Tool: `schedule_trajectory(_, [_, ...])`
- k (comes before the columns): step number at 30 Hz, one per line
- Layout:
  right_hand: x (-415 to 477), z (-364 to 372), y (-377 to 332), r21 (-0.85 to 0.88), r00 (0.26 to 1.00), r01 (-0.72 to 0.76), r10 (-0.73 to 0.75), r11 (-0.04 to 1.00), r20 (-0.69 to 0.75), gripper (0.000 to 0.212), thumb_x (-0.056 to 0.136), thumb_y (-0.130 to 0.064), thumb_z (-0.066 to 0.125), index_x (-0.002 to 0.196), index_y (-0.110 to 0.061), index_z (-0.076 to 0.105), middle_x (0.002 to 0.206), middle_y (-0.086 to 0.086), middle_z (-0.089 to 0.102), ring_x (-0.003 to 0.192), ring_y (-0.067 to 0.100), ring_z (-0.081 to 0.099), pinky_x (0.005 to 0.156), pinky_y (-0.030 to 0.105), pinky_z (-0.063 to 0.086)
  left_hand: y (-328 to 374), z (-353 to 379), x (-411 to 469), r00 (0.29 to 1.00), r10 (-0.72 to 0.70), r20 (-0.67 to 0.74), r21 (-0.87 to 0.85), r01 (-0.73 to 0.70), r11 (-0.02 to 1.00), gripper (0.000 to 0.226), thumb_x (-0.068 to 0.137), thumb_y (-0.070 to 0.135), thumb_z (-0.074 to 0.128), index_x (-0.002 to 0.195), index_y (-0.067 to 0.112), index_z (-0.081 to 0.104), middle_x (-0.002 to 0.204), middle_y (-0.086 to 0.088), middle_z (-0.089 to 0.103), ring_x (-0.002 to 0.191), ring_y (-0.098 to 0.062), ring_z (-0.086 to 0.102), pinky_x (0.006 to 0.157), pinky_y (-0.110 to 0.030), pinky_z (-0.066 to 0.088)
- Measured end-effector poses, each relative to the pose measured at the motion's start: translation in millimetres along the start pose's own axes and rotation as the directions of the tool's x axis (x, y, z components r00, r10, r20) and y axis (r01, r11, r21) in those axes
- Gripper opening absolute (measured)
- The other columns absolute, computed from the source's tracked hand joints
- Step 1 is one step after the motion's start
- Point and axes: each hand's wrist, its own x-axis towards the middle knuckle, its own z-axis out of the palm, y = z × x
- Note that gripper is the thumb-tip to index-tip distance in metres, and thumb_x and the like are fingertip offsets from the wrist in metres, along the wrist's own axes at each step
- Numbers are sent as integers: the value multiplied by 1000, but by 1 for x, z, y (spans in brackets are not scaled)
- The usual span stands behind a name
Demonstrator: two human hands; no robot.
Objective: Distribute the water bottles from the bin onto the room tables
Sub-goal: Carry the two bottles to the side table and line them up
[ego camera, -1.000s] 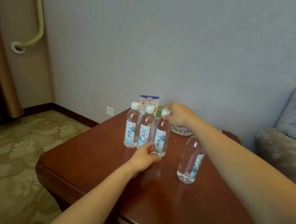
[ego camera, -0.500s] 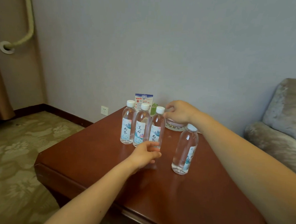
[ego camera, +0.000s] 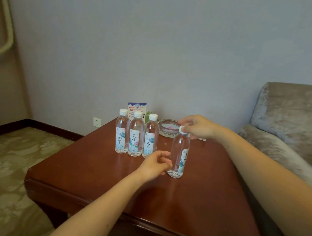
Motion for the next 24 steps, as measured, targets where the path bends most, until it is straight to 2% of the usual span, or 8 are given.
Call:
schedule_trajectory(4, [-1, 0, 10, -21, 999, 18, -17, 1000, 49, 42, 98, -10, 57, 140, -15, 52, 133, 3, 56, 118, 20, 58, 90, 35, 53, -2, 0, -1, 1000, 1, 14, 6, -1, 1000, 41, 91, 3, 62, 129, 11, 50, 94, 5, 65, 85, -11, 62, 69, -22, 52])
schedule_trajectory(7, [-2, 3, 10, -80, 997, 71, -68, 994, 43, 36, 95, -8, 60, 130, -11, 60, 119, 7, 64, 102, 25, 62, 78, 27, 48, -2, 0, 0, 1000, 0, 23, 1, 0, 1000, 42, 91, 4, 62, 131, 10, 48, 95, 4, 65, 86, -14, 62, 70, -23, 52])
schedule_trajectory(9, [-1, 5, 11, -52, 997, 74, -73, 996, 17, 23, 93, -9, 64, 116, -10, 63, 111, 12, 66, 102, 35, 64, 79, 32, 50, -4, 0, 1, 1000, -6, 24, 1, 6, 1000, 46, 91, 4, 62, 133, 10, 46, 95, 4, 65, 89, -15, 62, 72, -25, 52])
schedule_trajectory(11, [1, 8, 10, -8, 998, 63, -63, 998, 4, 25, 93, -11, 66, 117, -10, 60, 113, 14, 64, 105, 36, 66, 83, 41, 58, -5, -1, 2, 999, -11, 30, 6, 11, 1000, 50, 90, 4, 62, 136, 11, 44, 96, 3, 66, 90, -15, 63, 72, -25, 52])
schedule_trajectory(14, [6, 16, 8, -12, 996, 62, -63, 998, -57, 22, 92, -16, 69, 111, -12, 58, 112, 16, 63, 102, 42, 68, 83, 54, 59, -7, -5, 4, 999, -18, 31, 18, 18, 1000, 57, 90, 4, 63, 141, 13, 40, 102, -1, 67, 91, -16, 63, 70, -24, 53])
schedule_trajectory(18, [16, 27, 4, -10, 988, 81, -81, 997, -132, 22, 90, -20, 71, 105, -15, 56, 103, 17, 65, 93, 46, 69, 76, 57, 59, -11, -10, 7, 999, -32, 14, 42, 31, 999, 64, 89, 7, 65, 146, 15, 38, 122, -10, 63, 94, -13, 62, 68, -21, 53])
schedule_trajectory(24, [37, 34, -1, -30, 979, 69, -74, 997, -189, 24, 88, -23, 73, 101, -13, 55, 97, 18, 66, 83, 45, 71, 75, 55, 59, -18, -12, 14, 997, -74, -18, 25, 75, 997, 69, 88, 13, 69, 148, 18, 37, 126, -2, 56, 104, -14, 59, 68, -20, 51])
